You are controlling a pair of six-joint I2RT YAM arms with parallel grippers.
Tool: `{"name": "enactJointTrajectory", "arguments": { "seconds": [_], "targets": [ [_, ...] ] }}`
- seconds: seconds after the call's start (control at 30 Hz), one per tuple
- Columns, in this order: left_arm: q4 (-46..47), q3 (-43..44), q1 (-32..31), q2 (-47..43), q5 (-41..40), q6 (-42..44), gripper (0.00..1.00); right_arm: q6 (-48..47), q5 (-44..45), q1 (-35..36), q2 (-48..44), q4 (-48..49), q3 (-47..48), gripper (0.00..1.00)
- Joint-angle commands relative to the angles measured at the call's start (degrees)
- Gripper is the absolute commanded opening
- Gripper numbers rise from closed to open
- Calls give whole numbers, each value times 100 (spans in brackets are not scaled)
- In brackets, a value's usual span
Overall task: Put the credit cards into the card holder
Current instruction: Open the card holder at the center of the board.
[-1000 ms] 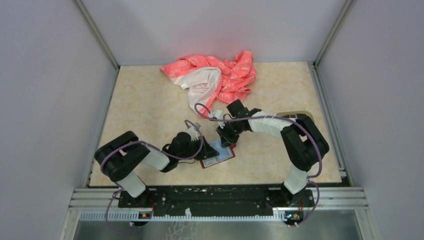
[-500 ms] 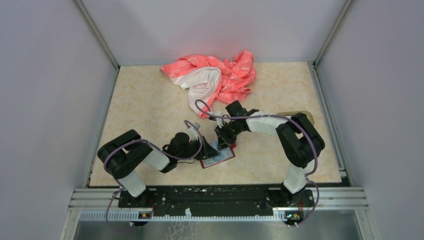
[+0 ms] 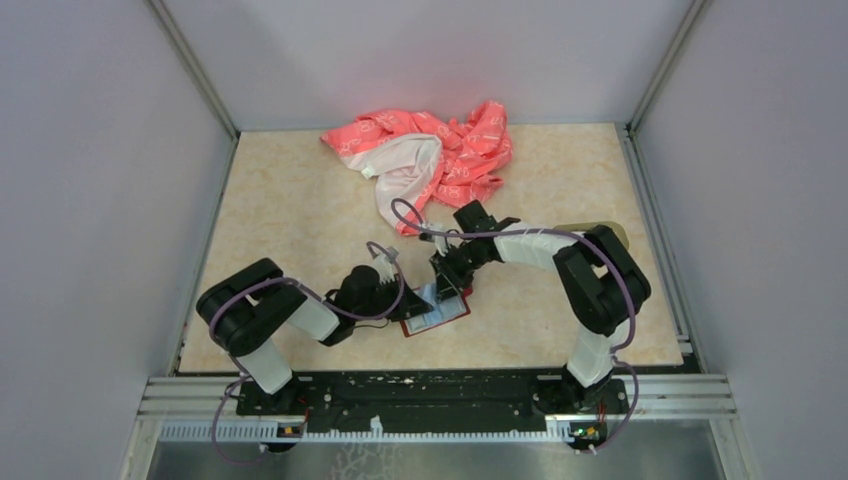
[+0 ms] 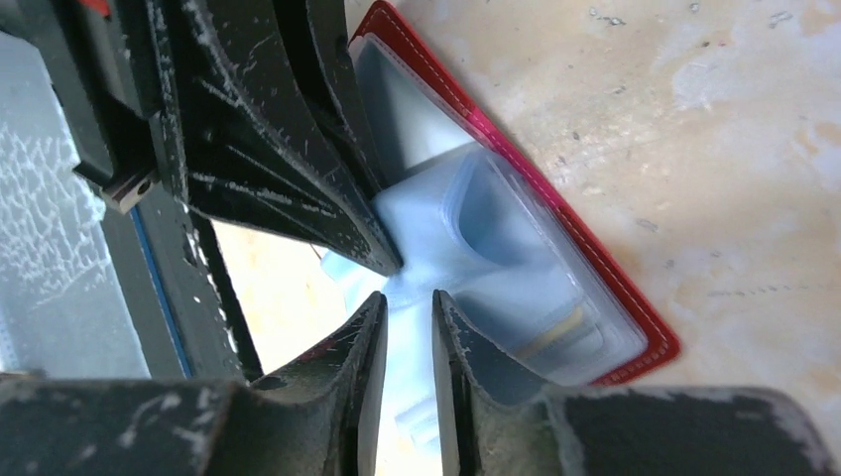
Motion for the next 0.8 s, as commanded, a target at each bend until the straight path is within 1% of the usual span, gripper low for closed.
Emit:
{"name": "enactJointTrajectory", "arguments": {
  "seconds": [0.0, 0.03, 0.07, 0.1, 0.17, 0.23, 0.37, 0.57, 0.77],
  "targets": [
    [-812, -346, 49, 409, -112, 160, 13, -596, 168, -138, -747, 55, 34, 25],
    [-617, -397, 77, 461, -22, 124, 13, -646, 419, -140, -854, 139, -72, 25],
    [-449, -436, 110, 534, 80, 90, 14, -608, 653, -141, -912, 231, -162, 23],
    [-244, -484, 137, 601, 201, 54, 14, -550, 892, -141, -900, 300, -198, 18],
    [105, -543, 170, 733, 369, -8, 15, -478, 943, -132, -770, 268, -131, 12],
    [419, -584, 194, 844, 504, -60, 15, -422, 942, -84, -638, 230, -51, 9],
    [873, -709, 215, 964, 604, -143, 15, -235, 1145, 52, -430, 322, -21, 8],
    [1312, -804, 234, 1154, 750, -184, 16, -132, 1348, 233, -260, 392, 42, 8],
    [1931, -915, 234, 1434, 910, -266, 16, -314, 1672, 288, -610, 381, 61, 7]
  ]
}}
